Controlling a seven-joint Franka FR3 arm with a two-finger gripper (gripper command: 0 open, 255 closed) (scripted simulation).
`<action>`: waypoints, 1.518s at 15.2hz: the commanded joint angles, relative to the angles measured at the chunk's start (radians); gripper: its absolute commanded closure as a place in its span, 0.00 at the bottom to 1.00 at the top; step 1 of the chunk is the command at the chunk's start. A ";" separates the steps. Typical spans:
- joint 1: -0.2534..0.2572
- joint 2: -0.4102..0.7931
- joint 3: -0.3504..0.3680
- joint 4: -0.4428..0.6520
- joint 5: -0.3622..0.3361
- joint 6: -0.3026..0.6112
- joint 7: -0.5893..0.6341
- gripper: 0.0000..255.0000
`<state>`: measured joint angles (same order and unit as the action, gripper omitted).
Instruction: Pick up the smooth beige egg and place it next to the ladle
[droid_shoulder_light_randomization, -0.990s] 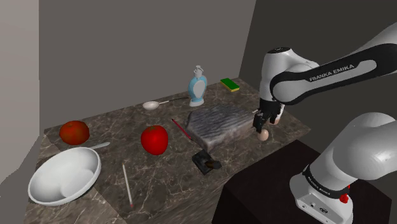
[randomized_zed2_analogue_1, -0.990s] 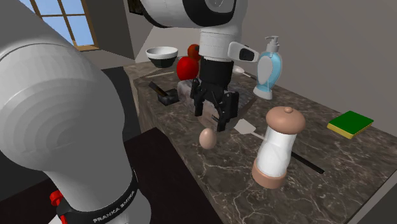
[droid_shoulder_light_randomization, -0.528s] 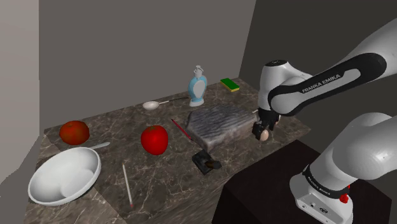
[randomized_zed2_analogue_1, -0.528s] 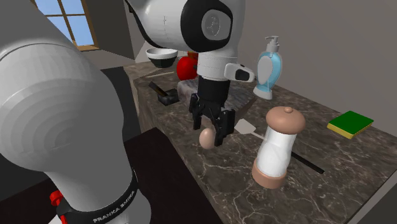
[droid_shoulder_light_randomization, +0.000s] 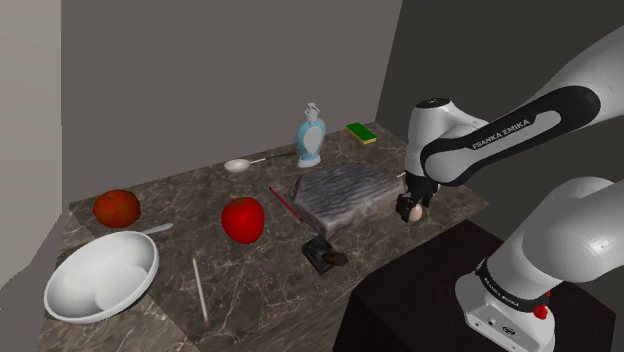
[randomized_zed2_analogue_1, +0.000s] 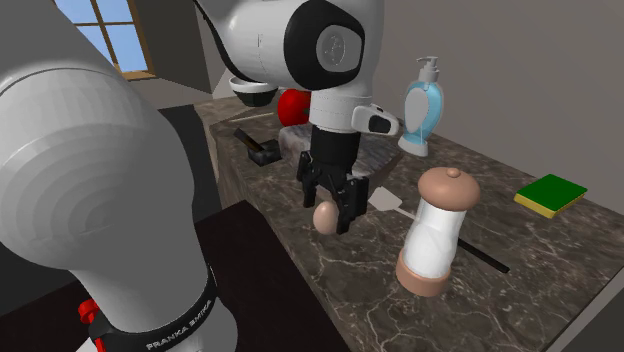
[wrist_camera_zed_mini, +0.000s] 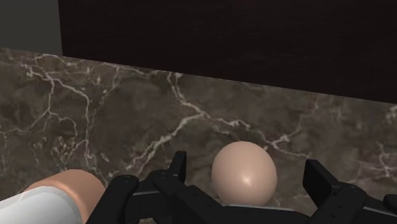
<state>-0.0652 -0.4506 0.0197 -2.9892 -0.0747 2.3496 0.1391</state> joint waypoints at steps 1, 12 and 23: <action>0.000 0.000 0.000 0.000 0.000 0.000 0.000 1.00; 0.002 -0.037 -0.001 0.008 0.004 -0.045 -0.004 1.00; 0.010 -0.200 -0.004 0.074 0.016 -0.274 -0.020 1.00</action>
<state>-0.0573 -0.6388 0.0141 -2.9254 -0.0614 2.0989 0.1190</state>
